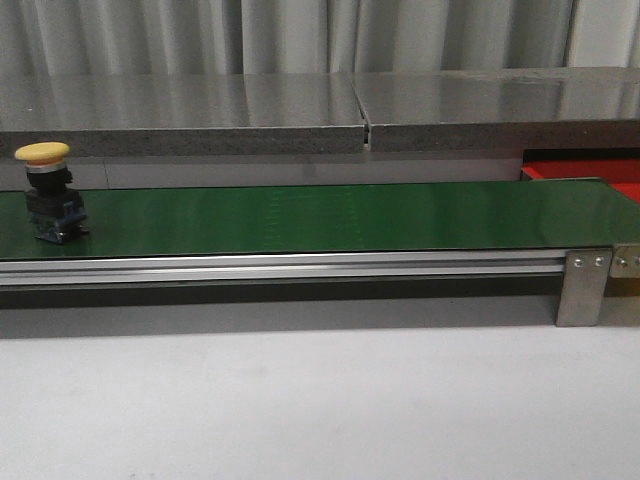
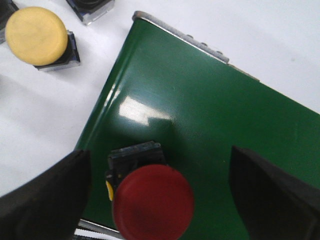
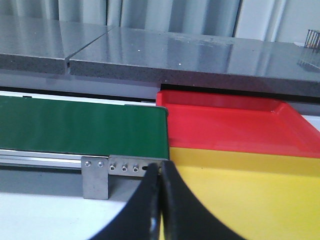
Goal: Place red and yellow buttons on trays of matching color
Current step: 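Set the red button on the belt behind the yellow one, release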
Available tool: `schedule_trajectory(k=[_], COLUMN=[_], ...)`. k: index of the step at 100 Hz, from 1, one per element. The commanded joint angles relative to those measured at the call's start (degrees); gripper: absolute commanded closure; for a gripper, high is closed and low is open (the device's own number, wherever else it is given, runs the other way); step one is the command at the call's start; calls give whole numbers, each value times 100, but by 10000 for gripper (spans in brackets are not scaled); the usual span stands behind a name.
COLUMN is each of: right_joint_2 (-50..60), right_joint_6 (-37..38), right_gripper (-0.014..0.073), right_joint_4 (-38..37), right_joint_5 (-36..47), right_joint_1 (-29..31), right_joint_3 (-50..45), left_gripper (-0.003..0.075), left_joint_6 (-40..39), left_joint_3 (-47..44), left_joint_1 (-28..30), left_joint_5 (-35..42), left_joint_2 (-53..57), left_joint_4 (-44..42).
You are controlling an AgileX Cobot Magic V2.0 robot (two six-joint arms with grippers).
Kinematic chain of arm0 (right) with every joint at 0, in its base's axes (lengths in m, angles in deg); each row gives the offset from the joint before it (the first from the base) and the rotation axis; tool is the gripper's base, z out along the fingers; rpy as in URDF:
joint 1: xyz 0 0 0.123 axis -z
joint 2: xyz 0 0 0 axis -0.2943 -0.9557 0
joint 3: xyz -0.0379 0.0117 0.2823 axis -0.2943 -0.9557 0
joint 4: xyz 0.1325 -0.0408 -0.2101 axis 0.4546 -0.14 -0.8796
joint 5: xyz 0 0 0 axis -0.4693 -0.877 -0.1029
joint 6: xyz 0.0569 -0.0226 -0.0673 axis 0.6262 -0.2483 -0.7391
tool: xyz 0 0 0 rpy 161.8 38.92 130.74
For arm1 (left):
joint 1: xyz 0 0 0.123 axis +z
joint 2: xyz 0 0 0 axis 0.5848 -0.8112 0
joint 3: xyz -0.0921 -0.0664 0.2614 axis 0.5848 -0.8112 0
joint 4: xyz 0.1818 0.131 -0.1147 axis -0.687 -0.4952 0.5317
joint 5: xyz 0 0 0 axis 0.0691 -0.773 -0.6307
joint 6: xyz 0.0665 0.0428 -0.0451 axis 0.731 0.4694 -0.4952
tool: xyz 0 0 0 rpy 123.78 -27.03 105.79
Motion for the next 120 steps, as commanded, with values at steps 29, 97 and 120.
schedule_trajectory(k=[29,97,120], right_joint_2=[88,88,88], right_joint_6=[-5,-5,-5], right_gripper=[661,661,661], right_joint_4=[-15,-15,-15], right_joint_5=[423,423,423], right_joint_1=[-9,-9,-9], right_joint_3=[55,55,55], left_gripper=[450,740,739], left_joint_6=[976,1412,1215], left_joint_3=[137,-1462,-2019], left_joint_1=[-204,-2464,-2676], left_joint_5=[701,1997,2369], left_joint_2=[1201,2782,3320], left_joint_4=[142,-604,-69])
